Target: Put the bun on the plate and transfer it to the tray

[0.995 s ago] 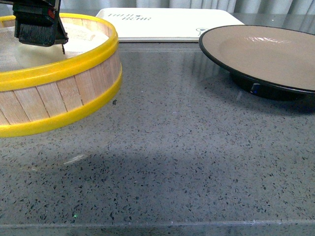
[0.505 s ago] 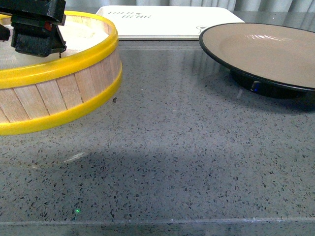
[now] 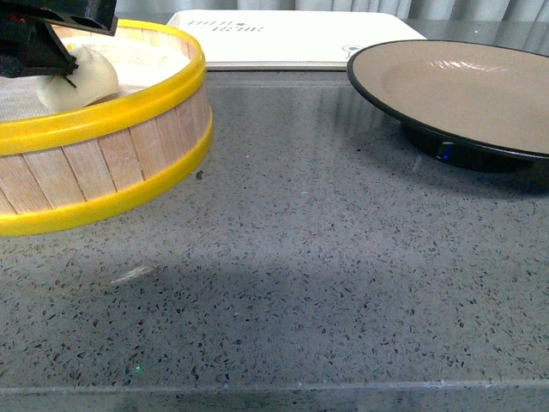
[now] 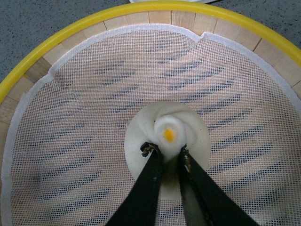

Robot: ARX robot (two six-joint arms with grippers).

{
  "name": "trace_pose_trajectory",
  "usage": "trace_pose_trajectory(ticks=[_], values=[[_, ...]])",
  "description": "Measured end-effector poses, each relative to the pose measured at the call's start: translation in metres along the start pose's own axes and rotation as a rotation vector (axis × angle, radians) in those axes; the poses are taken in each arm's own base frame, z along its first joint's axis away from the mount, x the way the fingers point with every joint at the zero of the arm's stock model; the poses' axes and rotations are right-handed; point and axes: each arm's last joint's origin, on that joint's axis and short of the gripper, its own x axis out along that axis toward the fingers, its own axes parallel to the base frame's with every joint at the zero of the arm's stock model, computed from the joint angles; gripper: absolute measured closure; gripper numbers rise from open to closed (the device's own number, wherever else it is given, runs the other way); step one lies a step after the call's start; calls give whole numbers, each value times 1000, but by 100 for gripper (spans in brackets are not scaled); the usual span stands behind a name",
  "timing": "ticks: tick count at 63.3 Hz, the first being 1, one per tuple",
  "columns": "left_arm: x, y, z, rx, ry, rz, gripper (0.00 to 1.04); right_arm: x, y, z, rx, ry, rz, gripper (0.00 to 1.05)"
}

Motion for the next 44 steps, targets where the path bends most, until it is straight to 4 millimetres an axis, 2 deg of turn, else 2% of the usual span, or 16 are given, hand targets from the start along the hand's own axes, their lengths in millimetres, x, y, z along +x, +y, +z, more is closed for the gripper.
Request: trace_pose_trajectory(ticks=[30,38,44], values=[[-16,9,33,9,-75,19,101,0,0,0,0,0,0,9],[-22,1,53,26,-118,4,101,0,0,0,0,0,0,9],[-24,-13,72,57,-157,-31,101,0,0,0,0,0,0,9]])
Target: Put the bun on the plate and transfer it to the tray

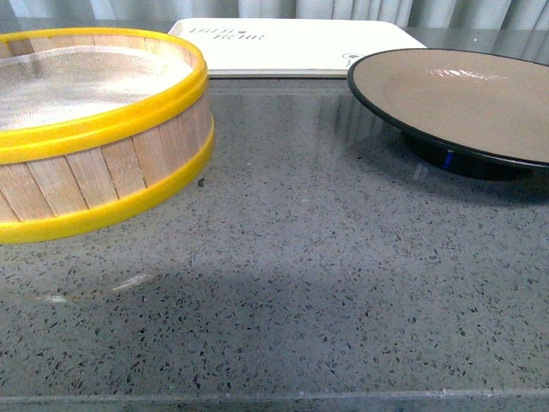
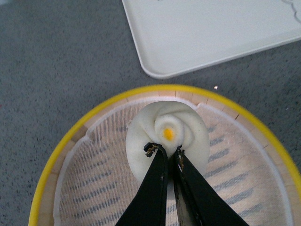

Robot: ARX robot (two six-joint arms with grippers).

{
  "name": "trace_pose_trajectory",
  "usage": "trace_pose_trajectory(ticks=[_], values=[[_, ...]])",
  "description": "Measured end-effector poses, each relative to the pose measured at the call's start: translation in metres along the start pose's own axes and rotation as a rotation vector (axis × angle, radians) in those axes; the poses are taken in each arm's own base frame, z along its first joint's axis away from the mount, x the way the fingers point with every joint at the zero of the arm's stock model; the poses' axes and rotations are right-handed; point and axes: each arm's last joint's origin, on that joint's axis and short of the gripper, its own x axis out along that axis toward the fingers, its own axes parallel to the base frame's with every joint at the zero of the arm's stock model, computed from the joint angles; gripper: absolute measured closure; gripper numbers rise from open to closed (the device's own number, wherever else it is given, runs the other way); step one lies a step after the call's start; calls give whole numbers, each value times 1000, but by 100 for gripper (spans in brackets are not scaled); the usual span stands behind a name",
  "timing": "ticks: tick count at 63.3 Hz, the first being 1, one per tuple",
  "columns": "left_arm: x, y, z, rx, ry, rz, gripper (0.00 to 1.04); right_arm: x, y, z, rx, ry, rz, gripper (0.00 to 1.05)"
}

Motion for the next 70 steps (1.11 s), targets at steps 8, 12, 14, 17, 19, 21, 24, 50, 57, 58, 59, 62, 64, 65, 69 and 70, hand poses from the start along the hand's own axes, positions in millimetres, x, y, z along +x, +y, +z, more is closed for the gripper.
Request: trace_pose_trajectory(ticks=[8,12,14,17,19,21,24,50,57,58,59,62,64,65,69,70], values=[[6,-24,24,46,-39,-55,101,0,0,0,0,0,0,9],[10,-38,34,70,-55,-86,101,0,0,0,0,0,0,9],[14,-51,42,90,-67,-112,101,0,0,0,0,0,0,9],[18,-66,48,118,-77,-143,101,0,0,0,0,0,0,9],[22,-78,53,138,-84,-166,101,0,0,0,0,0,0,9],[25,-88,54,155,-85,-185,101,0,0,0,0,0,0,9],[31,-100,55,170,-75,-219,101,0,0,0,0,0,0,9],[39,-159,44,220,-44,-396,101,0,0,0,0,0,0,9],[38,-176,38,240,-38,-440,101,0,0,0,0,0,0,9],[38,-179,37,242,-36,-451,101,0,0,0,0,0,0,9],[39,-182,35,247,-32,-459,101,0,0,0,0,0,0,9],[40,-189,31,258,-22,-464,101,0,0,0,0,0,0,9],[42,-195,28,267,-13,-468,101,0,0,0,0,0,0,9],[44,-198,26,272,-7,-471,101,0,0,0,0,0,0,9],[47,-205,22,283,3,-477,101,0,0,0,0,0,0,9],[48,-208,21,285,6,-480,101,0,0,0,0,0,0,9]])
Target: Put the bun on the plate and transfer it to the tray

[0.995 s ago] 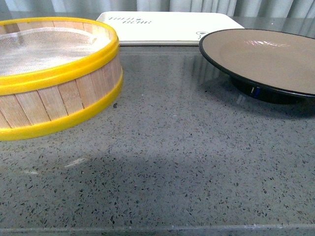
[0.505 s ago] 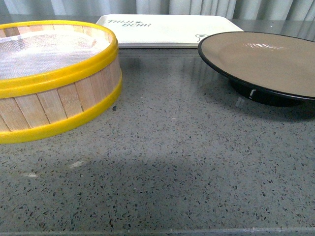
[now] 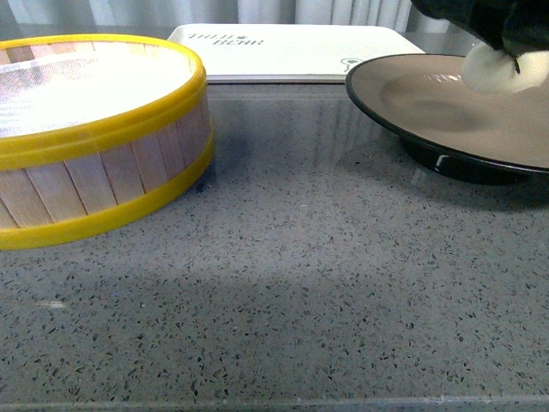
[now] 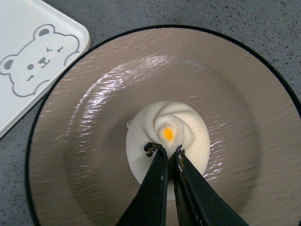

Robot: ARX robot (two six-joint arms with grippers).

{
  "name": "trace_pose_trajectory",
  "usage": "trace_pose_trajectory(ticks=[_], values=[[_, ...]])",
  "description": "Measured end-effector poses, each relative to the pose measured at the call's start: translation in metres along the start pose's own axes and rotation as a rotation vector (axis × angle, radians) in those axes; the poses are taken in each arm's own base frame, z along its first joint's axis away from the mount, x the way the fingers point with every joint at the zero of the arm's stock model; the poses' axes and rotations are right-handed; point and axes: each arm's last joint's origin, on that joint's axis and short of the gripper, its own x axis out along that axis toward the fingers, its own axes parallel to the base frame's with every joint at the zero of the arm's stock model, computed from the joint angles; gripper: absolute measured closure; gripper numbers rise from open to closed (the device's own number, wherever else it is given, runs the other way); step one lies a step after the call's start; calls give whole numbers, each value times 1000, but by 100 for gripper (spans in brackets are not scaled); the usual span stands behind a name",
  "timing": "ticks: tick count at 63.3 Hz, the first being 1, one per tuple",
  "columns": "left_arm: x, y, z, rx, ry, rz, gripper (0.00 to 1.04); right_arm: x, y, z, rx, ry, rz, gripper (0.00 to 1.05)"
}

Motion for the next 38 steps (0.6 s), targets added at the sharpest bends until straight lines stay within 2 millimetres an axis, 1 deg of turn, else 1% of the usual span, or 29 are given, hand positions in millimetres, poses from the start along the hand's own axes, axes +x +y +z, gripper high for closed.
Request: trace_pose_trajectory(ticks=[12,23,38], values=[[11,-9,1,20,10,6,101,0,0,0,0,0,0,9],[16,-10,2,48,12,23,101,0,0,0,0,0,0,9],[24,-10,-3,67,28,45,101,0,0,0,0,0,0,9]])
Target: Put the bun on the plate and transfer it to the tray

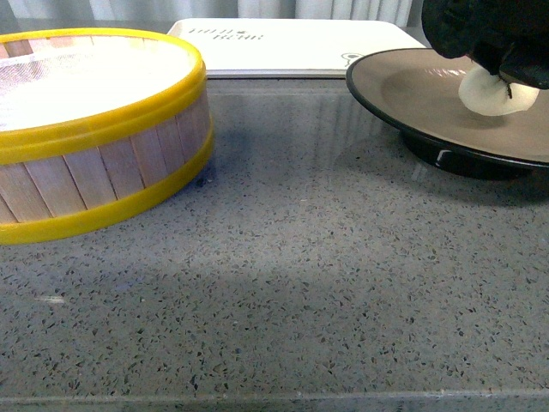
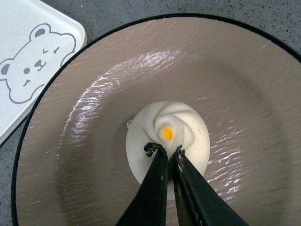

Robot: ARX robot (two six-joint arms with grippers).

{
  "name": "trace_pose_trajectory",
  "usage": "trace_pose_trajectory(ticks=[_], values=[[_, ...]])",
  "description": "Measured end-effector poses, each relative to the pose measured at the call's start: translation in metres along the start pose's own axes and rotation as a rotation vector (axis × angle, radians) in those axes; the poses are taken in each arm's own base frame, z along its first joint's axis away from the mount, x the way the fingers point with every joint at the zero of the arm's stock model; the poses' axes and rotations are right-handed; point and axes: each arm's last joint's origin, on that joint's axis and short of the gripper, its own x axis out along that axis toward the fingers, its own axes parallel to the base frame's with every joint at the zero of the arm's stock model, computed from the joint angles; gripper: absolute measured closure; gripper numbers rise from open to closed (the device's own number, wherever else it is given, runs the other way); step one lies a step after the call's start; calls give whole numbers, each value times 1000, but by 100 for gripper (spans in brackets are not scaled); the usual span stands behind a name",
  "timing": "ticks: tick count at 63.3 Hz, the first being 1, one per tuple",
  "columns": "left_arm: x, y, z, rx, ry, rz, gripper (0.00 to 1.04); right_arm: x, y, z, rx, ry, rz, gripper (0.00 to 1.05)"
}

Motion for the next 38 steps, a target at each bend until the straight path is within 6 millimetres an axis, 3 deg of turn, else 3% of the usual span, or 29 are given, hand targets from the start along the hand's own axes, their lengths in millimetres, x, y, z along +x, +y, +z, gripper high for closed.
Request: trace_pose_trajectory(ticks=[35,38], values=[[8,2,-10,5,23,45,101,0,0,0,0,0,0,9],[8,2,-10,5,25,43,96,0,0,0,0,0,0,9]])
